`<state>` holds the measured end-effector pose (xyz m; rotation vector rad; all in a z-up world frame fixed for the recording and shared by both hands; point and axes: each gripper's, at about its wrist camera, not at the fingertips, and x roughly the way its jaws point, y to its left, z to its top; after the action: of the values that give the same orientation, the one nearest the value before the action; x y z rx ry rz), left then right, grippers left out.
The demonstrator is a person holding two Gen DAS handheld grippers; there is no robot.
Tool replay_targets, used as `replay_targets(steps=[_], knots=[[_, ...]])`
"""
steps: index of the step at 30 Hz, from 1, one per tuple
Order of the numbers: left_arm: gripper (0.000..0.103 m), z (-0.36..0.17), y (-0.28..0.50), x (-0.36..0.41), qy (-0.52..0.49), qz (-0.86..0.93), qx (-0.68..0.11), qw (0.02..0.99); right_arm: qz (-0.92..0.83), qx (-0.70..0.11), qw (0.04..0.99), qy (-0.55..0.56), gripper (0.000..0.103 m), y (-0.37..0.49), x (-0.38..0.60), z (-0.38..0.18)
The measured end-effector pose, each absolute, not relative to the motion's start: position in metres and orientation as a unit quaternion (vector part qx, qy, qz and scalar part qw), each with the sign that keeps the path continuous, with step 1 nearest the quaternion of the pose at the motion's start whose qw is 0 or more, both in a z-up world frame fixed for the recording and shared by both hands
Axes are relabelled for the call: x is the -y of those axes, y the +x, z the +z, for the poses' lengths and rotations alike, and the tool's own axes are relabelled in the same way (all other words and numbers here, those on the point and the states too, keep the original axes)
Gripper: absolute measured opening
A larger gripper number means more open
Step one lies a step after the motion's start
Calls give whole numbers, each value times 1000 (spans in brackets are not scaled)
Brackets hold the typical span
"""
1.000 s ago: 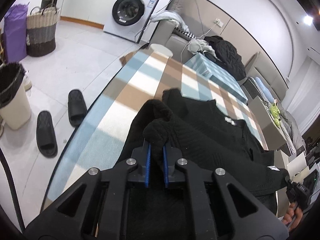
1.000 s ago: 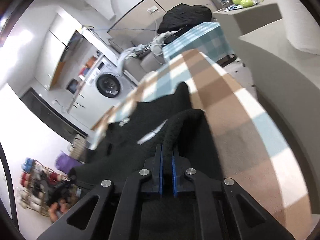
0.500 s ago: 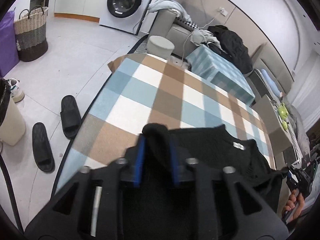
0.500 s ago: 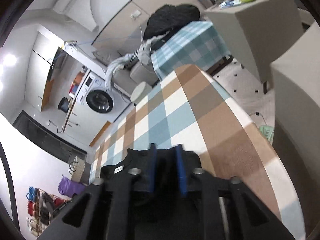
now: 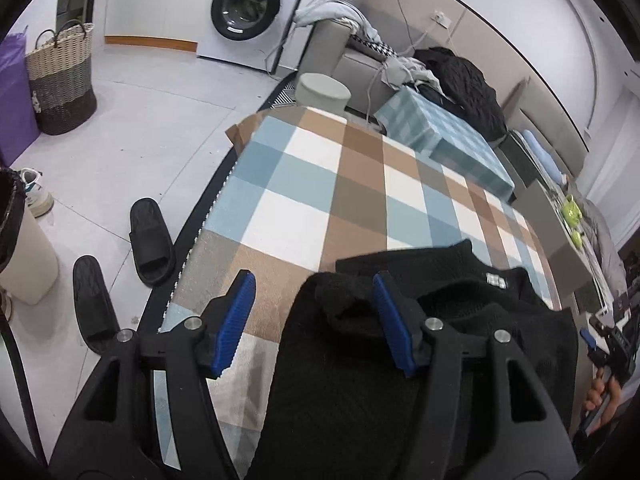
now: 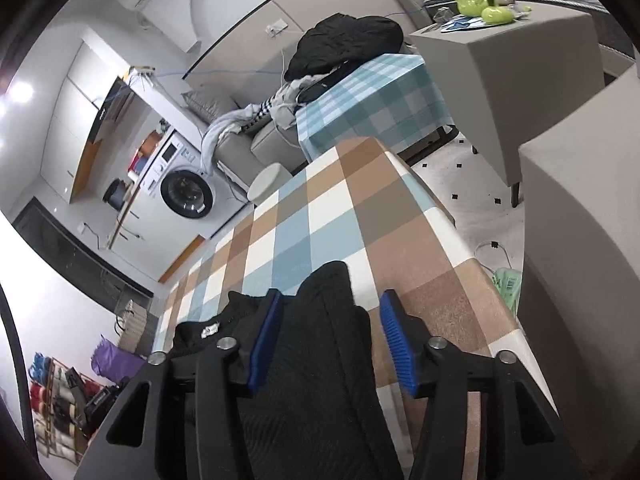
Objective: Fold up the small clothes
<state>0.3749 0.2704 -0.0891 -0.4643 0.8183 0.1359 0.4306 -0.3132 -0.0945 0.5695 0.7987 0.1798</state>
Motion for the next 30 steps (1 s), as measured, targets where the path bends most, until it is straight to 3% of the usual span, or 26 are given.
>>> replay_targets(steps=[9, 11, 13, 16, 18, 29, 30], knots=[[58, -92, 371, -255, -195, 28, -414, 889, 75, -415, 885, 195, 56, 459, 279, -114], [58, -86, 364, -256, -189, 32, -407, 893, 82, -414, 889, 178, 44, 464, 275, -117], [58, -79, 355, -260, -189, 48, -384, 902, 95, -416, 889, 166, 19, 467, 271, -118], [62, -73, 349, -267, -203, 42, -373, 904, 140, -367, 902, 181, 7, 456, 275, -104], [63, -73, 350, -267, -200, 38, -374, 905, 131, -324, 913, 212, 7, 445, 288, -93], [62, -104, 402, -240, -135, 31, -424, 895, 76, -380, 896, 216, 7, 463, 287, -113], [57, -106, 405, -240, -138, 31, -422, 896, 79, -379, 896, 215, 7, 463, 286, -113]])
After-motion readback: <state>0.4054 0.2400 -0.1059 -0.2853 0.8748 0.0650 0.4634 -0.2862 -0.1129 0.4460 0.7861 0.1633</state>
